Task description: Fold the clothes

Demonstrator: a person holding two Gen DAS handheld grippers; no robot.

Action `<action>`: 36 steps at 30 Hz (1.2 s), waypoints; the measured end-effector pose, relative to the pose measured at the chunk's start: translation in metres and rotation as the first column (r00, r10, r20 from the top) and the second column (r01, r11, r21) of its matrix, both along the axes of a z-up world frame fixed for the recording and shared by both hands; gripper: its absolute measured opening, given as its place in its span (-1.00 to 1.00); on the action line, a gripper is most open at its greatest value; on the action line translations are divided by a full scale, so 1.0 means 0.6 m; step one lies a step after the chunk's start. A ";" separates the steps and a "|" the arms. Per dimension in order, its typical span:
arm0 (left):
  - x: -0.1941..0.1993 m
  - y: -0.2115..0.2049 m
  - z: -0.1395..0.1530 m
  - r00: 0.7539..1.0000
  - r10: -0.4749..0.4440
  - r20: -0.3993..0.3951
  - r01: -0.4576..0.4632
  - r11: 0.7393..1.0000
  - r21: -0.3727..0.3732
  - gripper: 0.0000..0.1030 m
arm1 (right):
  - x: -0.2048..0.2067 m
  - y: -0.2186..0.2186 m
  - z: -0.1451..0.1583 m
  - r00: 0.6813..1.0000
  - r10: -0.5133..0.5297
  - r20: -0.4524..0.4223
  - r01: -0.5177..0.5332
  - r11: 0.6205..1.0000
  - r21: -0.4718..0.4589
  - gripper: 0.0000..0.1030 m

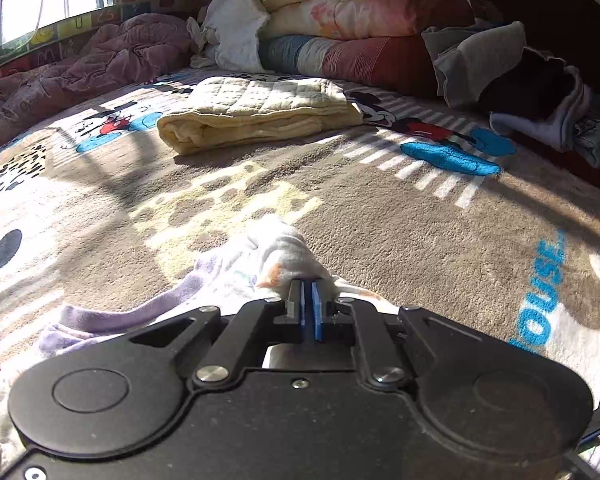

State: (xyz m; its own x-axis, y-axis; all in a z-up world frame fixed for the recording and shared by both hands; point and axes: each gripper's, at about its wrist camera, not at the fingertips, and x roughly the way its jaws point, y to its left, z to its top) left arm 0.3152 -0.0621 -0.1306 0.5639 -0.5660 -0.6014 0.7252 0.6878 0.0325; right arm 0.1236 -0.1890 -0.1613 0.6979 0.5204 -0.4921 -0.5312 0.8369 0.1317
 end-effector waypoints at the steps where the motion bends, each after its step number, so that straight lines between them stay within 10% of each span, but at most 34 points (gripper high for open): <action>1: -0.004 0.004 0.020 1.000 -0.002 0.016 0.002 1.000 -0.012 -0.87 | -0.001 0.002 0.001 1.000 -0.005 0.004 0.005 1.000 -0.002 -0.44; 4: -0.011 -0.001 0.065 0.997 -0.031 0.069 0.032 0.999 -0.012 -0.87 | -0.007 0.008 0.001 1.000 -0.016 0.020 0.016 1.000 -0.016 -0.44; 14: 0.042 -0.039 -0.016 1.000 0.018 0.026 -0.021 0.991 0.134 -0.70 | -0.014 0.013 -0.001 0.999 -0.024 0.024 0.025 0.999 -0.028 -0.43; 17: 0.036 -0.019 0.003 0.995 0.095 0.029 -0.097 0.990 0.100 -0.18 | -0.014 0.014 -0.003 0.999 -0.025 0.024 0.026 0.999 -0.031 -0.43; 24: -0.112 0.122 0.101 0.956 0.284 0.073 -0.276 0.956 -0.099 -0.25 | -0.034 0.018 0.011 0.994 -0.056 0.096 0.060 0.997 -0.043 -0.40; 27: -0.198 0.191 0.103 0.913 0.401 0.070 -0.380 0.901 -0.208 0.05 | -0.059 0.017 0.030 0.985 -0.091 0.146 0.094 0.995 -0.013 -0.29; 36: -0.268 0.438 0.019 0.669 0.668 -0.327 -0.728 0.500 -0.469 0.18 | -0.135 0.032 0.052 0.982 -0.120 0.147 0.118 0.993 0.025 -0.27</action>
